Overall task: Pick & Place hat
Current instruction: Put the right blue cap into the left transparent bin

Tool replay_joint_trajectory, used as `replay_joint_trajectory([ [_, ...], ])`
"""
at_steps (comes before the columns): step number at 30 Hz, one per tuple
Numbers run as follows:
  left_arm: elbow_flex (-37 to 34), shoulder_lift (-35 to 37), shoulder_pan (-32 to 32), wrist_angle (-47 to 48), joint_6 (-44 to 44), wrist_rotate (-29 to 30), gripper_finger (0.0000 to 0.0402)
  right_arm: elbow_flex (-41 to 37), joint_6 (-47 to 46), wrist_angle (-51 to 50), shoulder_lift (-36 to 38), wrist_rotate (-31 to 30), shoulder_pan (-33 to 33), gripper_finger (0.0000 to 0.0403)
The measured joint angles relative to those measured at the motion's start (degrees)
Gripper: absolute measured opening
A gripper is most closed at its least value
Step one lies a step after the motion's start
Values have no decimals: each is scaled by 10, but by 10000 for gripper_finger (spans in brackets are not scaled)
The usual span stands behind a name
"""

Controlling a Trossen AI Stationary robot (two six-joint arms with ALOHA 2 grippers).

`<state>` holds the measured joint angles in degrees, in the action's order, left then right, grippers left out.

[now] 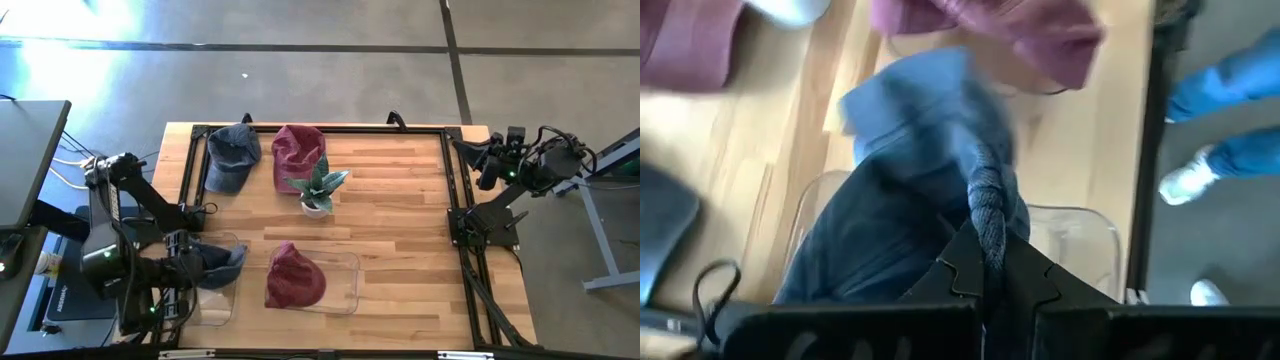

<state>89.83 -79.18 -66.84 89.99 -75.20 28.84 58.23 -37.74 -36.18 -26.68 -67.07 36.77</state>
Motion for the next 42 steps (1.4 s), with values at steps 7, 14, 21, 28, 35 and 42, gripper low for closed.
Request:
replay_joint_trajectory([
  [7, -76, 0, -70, 0, -121, 34, 0, 0, 1, 0, 0, 0, 0, 7],
  [14, -139, 3, -102, 0, -216, 19, 0, 0, 2, 0, 0, -10, 0, 7],
  [21, -193, 38, -101, -1, -232, 9, 0, 0, 2, 0, 0, -11, 0, 7],
  [28, -244, 111, -100, 0, -246, 21, 10, 0, 0, 0, -11, -10, 0, 7],
  [35, -299, 192, -100, 0, -271, 37, 75, 0, 0, 0, -30, 0, 0, 7],
  [42, -308, 264, -100, 1, -289, 50, 136, 0, -10, 4, -43, 13, 0, 7],
])
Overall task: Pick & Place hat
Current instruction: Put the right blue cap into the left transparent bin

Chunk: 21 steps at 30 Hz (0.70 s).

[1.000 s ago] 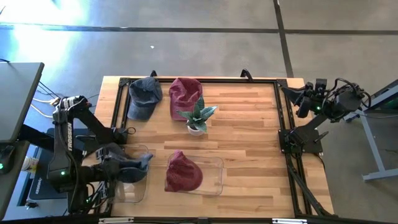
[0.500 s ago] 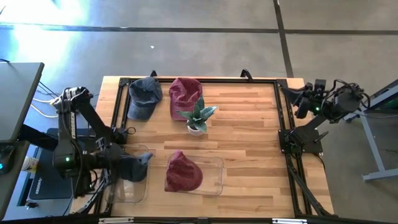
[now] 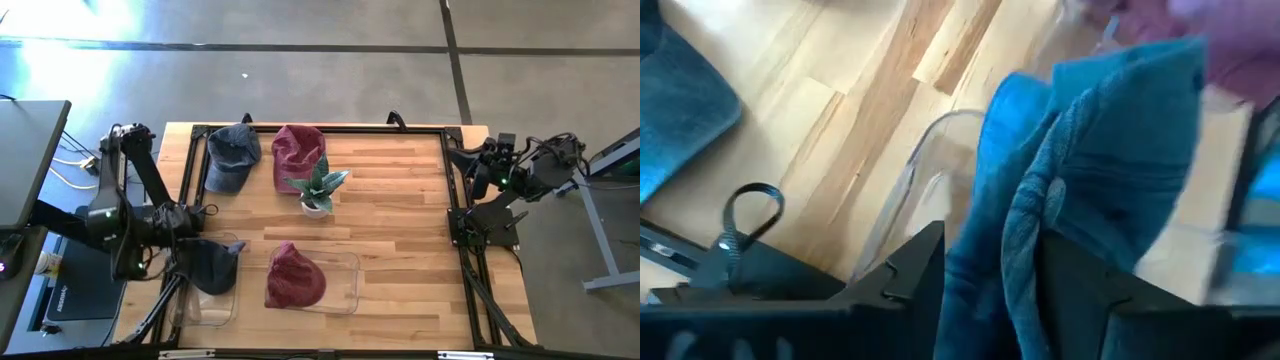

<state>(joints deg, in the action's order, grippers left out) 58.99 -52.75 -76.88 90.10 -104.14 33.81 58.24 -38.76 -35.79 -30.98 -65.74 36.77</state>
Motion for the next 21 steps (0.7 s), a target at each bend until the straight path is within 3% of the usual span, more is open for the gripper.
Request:
replay_joint_trajectory([
  [4, 30, 17, 0, -25, -10, 14, 134, 0, -5, 0, -3, 11, 0, 7],
  [13, 135, -8, 0, -47, -10, -43, 76, 0, -14, 0, -8, -3, 0, 7],
  [18, 141, -37, 0, -152, 26, 44, 29, 0, -13, 0, -9, -14, 0, 7],
  [21, 132, -77, 0, -198, 75, 13, 5, 0, -13, 0, -9, -15, 0, 7],
])
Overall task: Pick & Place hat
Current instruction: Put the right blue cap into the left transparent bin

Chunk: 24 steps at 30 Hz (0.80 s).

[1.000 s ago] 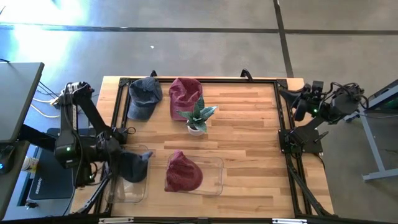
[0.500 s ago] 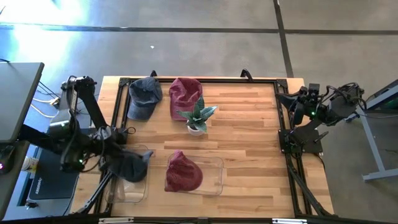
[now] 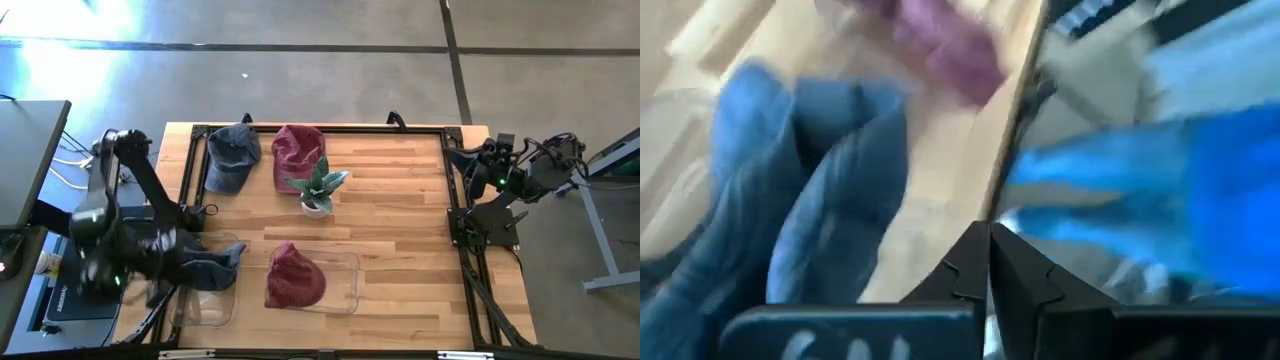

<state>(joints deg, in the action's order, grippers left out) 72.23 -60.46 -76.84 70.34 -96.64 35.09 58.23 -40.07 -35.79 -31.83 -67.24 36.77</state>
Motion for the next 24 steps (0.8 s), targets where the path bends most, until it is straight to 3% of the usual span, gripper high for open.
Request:
replay_joint_trajectory([
  [5, -37, -71, 34, 105, -153, -3, 8, 0, 14, 0, -1, -24, 0, 7],
  [9, -79, -106, 50, 181, -235, -114, 1, 0, 15, 0, -1, -46, 0, 7],
  [11, -104, -115, 58, 200, -241, -149, 2, 0, 15, 0, -1, -54, 0, 7],
  [17, -166, -113, 93, 195, -226, -142, 2, 0, 7, 0, -1, -42, 0, 7],
  [24, -90, -92, 94, 197, -145, -153, 2, 0, -4, 0, -1, 3, 0, 7],
])
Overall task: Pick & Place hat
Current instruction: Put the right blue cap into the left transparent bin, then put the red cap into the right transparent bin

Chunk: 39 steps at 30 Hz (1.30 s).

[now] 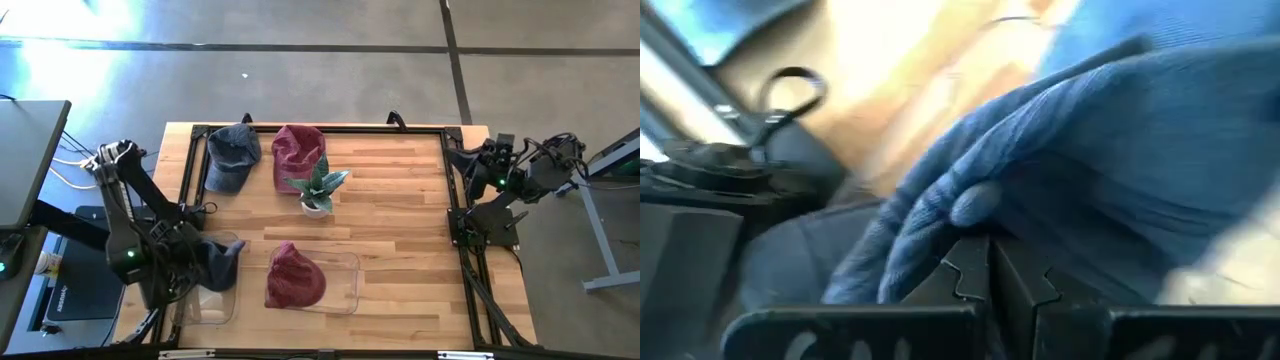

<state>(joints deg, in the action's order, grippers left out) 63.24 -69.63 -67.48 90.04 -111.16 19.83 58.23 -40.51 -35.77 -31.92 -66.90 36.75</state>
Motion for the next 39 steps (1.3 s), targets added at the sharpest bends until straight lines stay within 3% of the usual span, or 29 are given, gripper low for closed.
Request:
replay_joint_trajectory([
  [5, 88, 2, 0, -1, 25, 5, 2, 0, 6, 0, 0, -12, 0, 7],
  [7, 116, 2, 0, -1, 25, 35, 2, 0, 10, 0, 0, -17, 0, 7],
  [9, 138, 2, 0, -1, 19, 96, 2, 0, 18, 0, 0, -18, 0, 7],
  [13, 160, 2, 12, -4, 14, 275, 2, 0, 20, -3, 0, -18, 0, 7],
  [16, 169, 2, 68, 0, 17, 314, 2, 0, 20, -2, -7, -16, 0, 7],
  [25, 179, 2, 336, -57, 274, 195, 2, 0, 20, -2, -37, 17, -8, 7],
  [29, 179, 2, 475, -76, 393, 112, 9, 0, 20, -1, -42, 46, -23, 7],
  [33, 172, 3, 618, -133, 519, 8, 50, 0, 27, -2, -41, 63, -35, 7],
  [39, 114, -1, 789, -253, 675, -145, 149, 0, 67, -2, -40, 70, -53, 7],
])
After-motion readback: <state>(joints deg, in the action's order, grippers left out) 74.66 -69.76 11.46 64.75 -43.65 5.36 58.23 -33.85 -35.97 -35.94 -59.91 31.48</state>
